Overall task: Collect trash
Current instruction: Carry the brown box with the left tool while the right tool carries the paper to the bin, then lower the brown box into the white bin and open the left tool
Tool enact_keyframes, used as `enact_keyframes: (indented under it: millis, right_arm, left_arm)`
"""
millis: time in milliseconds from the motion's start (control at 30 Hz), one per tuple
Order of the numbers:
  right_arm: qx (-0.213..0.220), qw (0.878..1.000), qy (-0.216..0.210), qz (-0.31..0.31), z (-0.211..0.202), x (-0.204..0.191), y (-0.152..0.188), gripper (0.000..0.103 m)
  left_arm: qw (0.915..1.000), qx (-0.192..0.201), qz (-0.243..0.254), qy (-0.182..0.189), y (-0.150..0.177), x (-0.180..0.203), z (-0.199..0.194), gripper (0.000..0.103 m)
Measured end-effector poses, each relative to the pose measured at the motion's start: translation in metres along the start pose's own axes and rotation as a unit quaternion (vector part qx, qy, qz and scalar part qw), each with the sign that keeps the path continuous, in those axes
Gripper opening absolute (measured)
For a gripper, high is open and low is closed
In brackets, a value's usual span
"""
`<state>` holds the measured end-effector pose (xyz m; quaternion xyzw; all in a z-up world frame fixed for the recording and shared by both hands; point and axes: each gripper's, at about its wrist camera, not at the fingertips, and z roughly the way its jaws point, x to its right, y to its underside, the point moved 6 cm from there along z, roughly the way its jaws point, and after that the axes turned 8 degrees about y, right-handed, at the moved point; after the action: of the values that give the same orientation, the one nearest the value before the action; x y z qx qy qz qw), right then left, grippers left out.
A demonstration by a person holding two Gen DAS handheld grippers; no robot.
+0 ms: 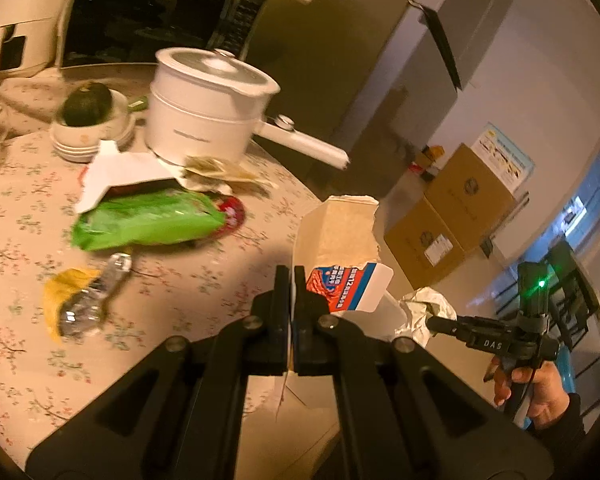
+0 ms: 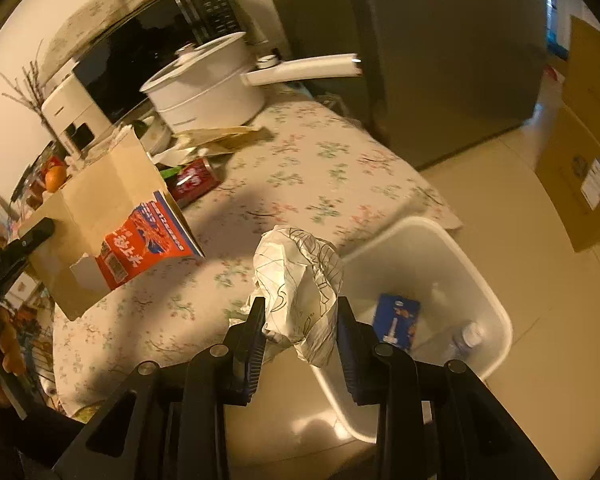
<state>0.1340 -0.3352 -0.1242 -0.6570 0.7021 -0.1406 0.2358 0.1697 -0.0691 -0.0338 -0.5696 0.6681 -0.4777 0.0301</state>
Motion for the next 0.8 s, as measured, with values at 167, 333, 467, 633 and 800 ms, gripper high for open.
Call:
enact_keyframes:
  millis: [167, 333, 467, 633, 800]
  right_arm:
    - [-0.002, 1.0, 0.011, 0.018, -0.004, 0.027, 0.01, 0.034]
    - [-0.006, 0.999, 0.021, 0.034, -0.006, 0.055, 0.022, 0.034]
    - [-0.01, 0.998, 0.028, 0.048, -0.008, 0.076, 0.031, 0.034]
    - [-0.012, 0.998, 0.033, 0.061, -0.012, 0.095, 0.038, 0.034]
    - [-0.019, 0.997, 0.037, 0.061, -0.01, 0.103, 0.044, 0.034]
  left_arm:
    - [0.9995, -0.025, 0.014, 0.011, 0.012, 0.021, 0.025, 0.001]
    - [0.9979, -0.052, 0.035, 0.018, 0.025, 0.044, 0.052, 0.001]
    - [0.9957, -0.075, 0.051, 0.02, 0.038, 0.062, 0.076, 0.001]
    - [0.9924, -0.1, 0.067, 0.023, 0.053, 0.079, 0.103, 0.001]
    - [0.9902, -0.118, 0.072, 0.019, 0.063, 0.085, 0.123, 0.001]
